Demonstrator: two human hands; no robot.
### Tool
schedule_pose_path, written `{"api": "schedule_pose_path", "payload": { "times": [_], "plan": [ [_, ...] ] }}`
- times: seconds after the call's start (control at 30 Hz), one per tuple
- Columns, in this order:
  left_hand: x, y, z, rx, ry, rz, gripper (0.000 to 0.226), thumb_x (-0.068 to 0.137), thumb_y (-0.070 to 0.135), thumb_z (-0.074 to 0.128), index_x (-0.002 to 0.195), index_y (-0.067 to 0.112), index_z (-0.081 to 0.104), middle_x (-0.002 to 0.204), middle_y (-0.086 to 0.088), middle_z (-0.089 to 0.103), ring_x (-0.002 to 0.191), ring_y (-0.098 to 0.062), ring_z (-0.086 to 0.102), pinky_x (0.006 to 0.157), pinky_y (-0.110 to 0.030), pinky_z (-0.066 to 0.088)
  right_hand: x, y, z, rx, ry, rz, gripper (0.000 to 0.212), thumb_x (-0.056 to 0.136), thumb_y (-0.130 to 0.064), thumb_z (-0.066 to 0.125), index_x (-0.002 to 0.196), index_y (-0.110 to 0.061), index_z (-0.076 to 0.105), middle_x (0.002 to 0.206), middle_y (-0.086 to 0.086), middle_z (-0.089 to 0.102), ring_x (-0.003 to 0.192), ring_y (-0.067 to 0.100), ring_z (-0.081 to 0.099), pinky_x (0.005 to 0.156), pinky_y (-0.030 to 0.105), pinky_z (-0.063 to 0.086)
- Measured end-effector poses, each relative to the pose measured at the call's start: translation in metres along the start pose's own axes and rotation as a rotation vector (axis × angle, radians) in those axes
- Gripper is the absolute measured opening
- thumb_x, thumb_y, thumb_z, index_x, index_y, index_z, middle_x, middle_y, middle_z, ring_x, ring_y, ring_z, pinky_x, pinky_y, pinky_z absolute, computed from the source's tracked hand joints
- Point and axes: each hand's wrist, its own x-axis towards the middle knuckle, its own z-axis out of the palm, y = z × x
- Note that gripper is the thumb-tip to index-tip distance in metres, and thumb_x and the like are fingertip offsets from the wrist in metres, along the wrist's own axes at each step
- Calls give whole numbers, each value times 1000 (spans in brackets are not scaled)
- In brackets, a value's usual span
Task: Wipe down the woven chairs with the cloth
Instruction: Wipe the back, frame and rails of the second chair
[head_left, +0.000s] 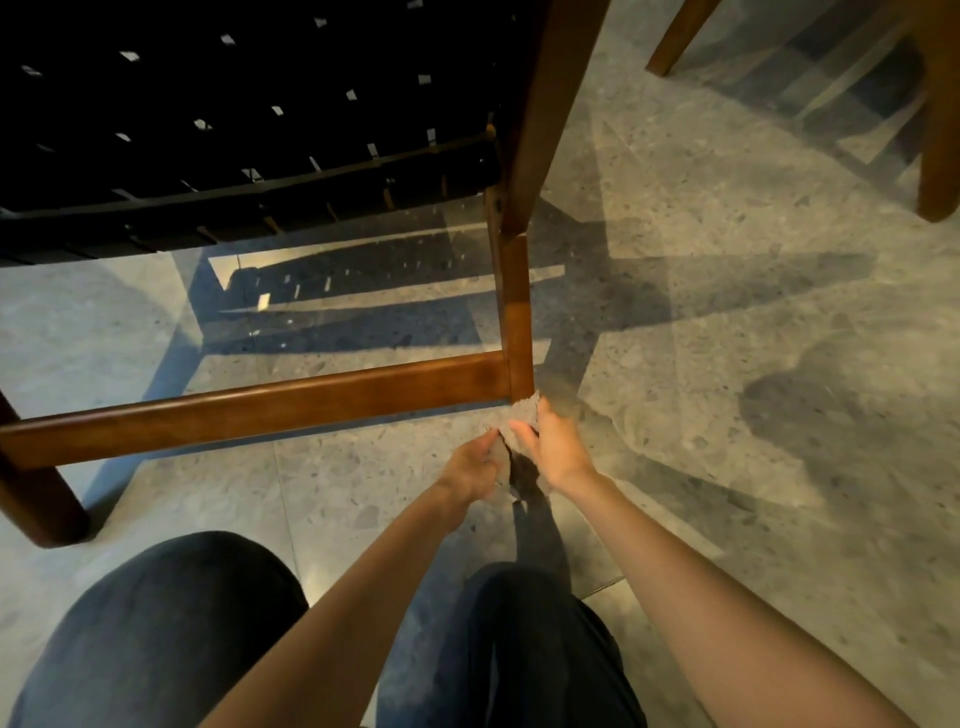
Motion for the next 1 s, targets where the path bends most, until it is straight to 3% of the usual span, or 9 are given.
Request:
{"api": "schedule_pose_path", "payload": {
  "times": [0.13,0.2,0.3,0.4,0.53,0.67,0.73,0.87,1.0],
  "plan": [
    [-7,-22,3,258,0,-78,36,101,32,39,136,26,45,139,-2,46,108,-15,50,91,-27,46,-11,13,8,-61,-85,90,37,99,-24,48,133,-11,47,128,8,58,119,24,55,99,32,44],
    [-13,-25,4,301,31,-51,36,100,33,43,135,27,48,138,-2,48,115,-21,52,94,-28,49,-14,12,2,-59,-68,107,29,99,-21,50,124,-9,55,124,10,60,116,24,57,95,29,44],
    [-23,-8,-1,178,-4,71,34,101,20,42,134,17,48,131,-2,51,119,-17,48,80,-6,44,-23,2,-16,-46,59,109,22,98,-23,50,110,-7,60,110,12,64,105,26,60,79,29,44],
    [-35,19,-14,123,58,194,38,97,14,49,135,18,50,132,1,51,127,-20,46,87,-15,40,-40,-17,-38,-12,223,2,27,98,-25,50,123,-15,51,104,8,66,98,25,64,70,28,44],
    [-59,56,-43,151,164,422,41,92,10,58,132,15,53,126,-2,59,97,-3,60,76,0,40,-62,-52,-76,3,350,-278,32,96,-26,53,125,-32,40,69,-9,55,59,10,56,47,22,35],
    [-96,92,-77,218,333,633,35,89,19,63,124,22,60,111,6,61,83,2,58,69,-5,48,-87,-95,-113,-79,421,-455,17,93,-36,57,107,-28,56,98,-2,56,79,15,55,63,32,45],
    [-120,109,-90,285,463,724,27,87,22,67,114,26,65,103,9,61,76,3,56,65,-6,46,-103,-116,-131,-163,482,-515,16,90,-42,59,100,-29,58,90,-7,49,78,12,49,61,30,40],
    [-172,137,-115,350,639,962,15,84,24,70,95,31,64,90,19,54,72,7,50,66,-10,40,-137,-156,-167,-247,562,-561,19,90,-47,58,98,-30,60,53,-10,50,52,8,50,49,27,40],
    [-217,167,-134,413,763,1149,10,87,24,67,95,19,66,86,15,49,71,5,45,65,-14,34,-175,-198,-198,-149,614,-638,15,91,-43,58,102,-32,58,54,-12,64,51,-14,55,43,10,39]
  ]
}}
